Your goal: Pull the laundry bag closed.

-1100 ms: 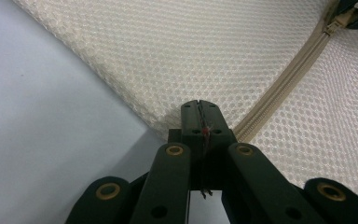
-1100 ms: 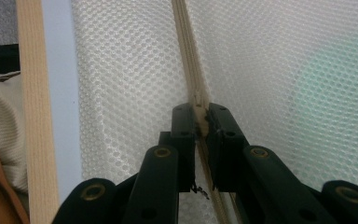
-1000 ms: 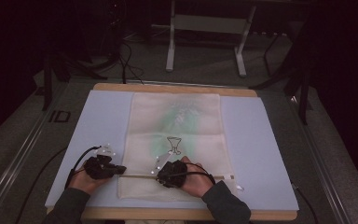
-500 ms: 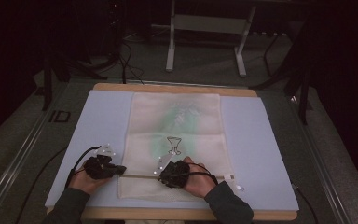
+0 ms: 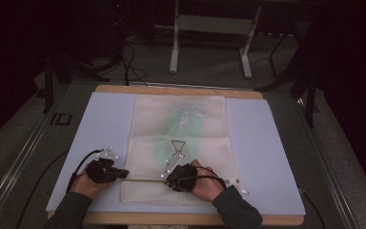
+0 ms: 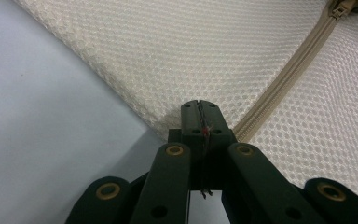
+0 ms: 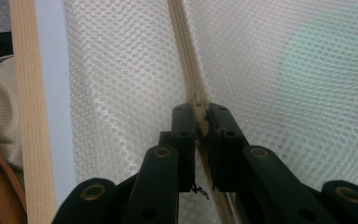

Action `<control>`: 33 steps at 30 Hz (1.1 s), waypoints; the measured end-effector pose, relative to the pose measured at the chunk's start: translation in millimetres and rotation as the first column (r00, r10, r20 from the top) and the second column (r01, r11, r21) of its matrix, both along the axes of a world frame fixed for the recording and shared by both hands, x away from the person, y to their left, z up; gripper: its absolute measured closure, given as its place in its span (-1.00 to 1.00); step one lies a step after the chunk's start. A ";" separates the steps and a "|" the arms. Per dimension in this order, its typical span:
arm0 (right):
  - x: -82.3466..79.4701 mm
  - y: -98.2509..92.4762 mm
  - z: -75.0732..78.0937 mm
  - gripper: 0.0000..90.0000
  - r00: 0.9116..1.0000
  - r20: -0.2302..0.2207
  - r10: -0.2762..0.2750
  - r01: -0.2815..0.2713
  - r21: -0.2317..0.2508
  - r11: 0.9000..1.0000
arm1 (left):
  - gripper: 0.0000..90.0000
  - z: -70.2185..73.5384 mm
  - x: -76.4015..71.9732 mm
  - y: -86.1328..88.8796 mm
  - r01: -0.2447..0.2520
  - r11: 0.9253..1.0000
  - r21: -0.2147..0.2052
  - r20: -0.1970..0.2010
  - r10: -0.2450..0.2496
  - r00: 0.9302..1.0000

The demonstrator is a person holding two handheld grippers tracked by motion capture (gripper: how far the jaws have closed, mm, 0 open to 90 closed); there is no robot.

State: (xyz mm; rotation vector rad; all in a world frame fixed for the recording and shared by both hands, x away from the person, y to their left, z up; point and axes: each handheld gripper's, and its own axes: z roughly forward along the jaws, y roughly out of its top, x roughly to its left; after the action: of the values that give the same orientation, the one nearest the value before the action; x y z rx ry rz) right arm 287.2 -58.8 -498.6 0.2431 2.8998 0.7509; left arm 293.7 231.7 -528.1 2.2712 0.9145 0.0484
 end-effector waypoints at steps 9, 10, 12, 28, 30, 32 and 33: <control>0.8 -6.5 1.1 0.82 1.000 -0.011 -0.009 0.009 0.002 1.000 | 1.00 0.0 0.1 0.2 0.001 1.000 0.001 0.000 -0.001 1.000; 0.9 -7.5 1.0 0.82 1.000 -0.012 -0.009 0.009 0.002 1.000 | 1.00 0.0 -0.1 0.0 0.000 1.000 -0.001 0.000 0.000 1.000; 0.7 -8.2 1.2 0.82 1.000 -0.012 -0.011 0.011 -0.001 1.000 | 1.00 0.0 0.1 0.2 0.001 1.000 0.001 0.000 -0.001 1.000; -0.7 -17.7 5.0 0.82 1.000 -0.001 -0.018 0.018 -0.003 1.000 | 1.00 -0.1 0.0 0.2 0.000 1.000 -0.001 0.000 0.000 1.000; -0.6 -19.4 5.1 0.82 1.000 -0.005 -0.021 0.021 0.002 1.000 | 1.00 -0.1 0.0 0.2 0.000 1.000 -0.001 -0.001 0.000 1.000; -0.5 -20.5 5.1 0.82 1.000 -0.002 -0.021 0.021 -0.003 1.000 | 1.00 -0.1 0.0 0.2 0.000 1.000 -0.001 0.000 0.000 1.000; -0.2 -21.2 5.0 0.82 1.000 0.000 -0.018 0.018 0.000 1.000 | 1.00 -0.1 0.0 0.2 0.000 1.000 -0.001 0.000 0.000 1.000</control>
State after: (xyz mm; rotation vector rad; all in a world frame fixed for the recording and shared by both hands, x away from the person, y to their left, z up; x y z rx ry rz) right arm 286.9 -80.0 -493.6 0.2694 2.8936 0.7474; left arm 293.7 231.9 -528.2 2.2704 0.9144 0.0476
